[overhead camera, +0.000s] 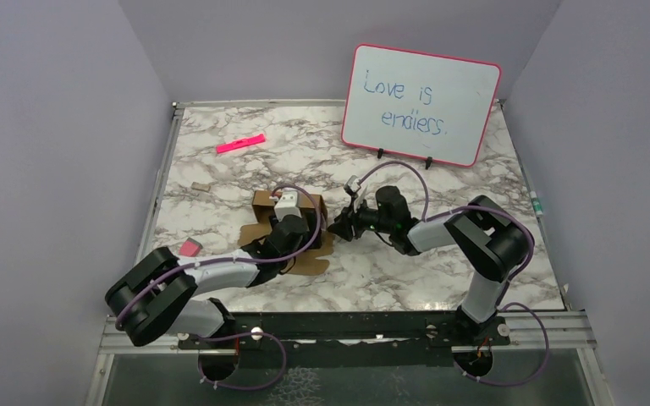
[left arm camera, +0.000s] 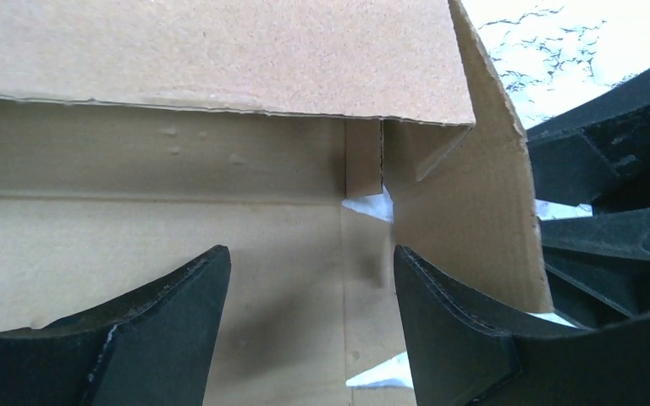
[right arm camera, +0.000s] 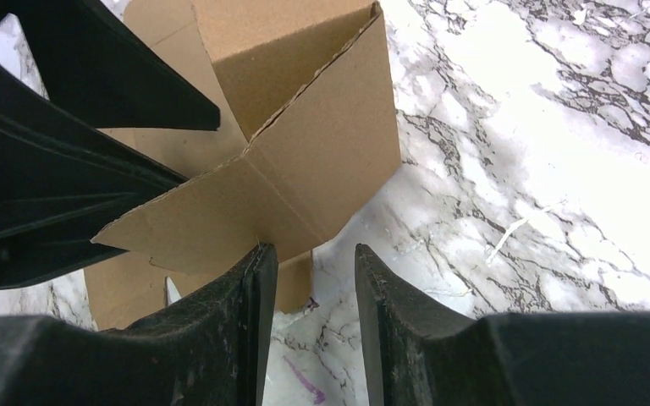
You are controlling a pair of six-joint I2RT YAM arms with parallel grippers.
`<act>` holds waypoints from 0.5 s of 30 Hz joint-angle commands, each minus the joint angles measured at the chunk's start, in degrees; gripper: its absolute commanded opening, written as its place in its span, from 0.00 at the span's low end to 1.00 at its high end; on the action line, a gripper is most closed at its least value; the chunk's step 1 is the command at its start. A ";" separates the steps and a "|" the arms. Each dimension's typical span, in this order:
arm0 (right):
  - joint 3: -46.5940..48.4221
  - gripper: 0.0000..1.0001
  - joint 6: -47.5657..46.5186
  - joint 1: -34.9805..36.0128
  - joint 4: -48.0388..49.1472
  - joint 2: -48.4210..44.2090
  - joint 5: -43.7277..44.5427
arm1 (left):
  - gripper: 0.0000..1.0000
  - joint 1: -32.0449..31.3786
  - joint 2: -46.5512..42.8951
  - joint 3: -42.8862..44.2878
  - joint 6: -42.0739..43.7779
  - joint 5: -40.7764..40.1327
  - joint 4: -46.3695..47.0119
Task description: Fold the paper box
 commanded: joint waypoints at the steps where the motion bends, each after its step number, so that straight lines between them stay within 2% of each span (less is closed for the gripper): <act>1: 1.92 0.44 -1.31 -0.08 1.10 1.59 -1.91 | 0.72 -0.16 -5.90 3.75 -0.20 -1.56 -9.44; 10: 2.79 0.44 -1.95 -0.07 -0.02 1.71 -1.99 | 0.69 0.90 -15.88 7.65 -2.12 -1.80 -20.43; 15: 3.08 0.45 -2.28 -0.10 -0.23 1.80 -1.96 | 0.69 4.97 -19.71 11.20 -0.34 -6.71 -25.73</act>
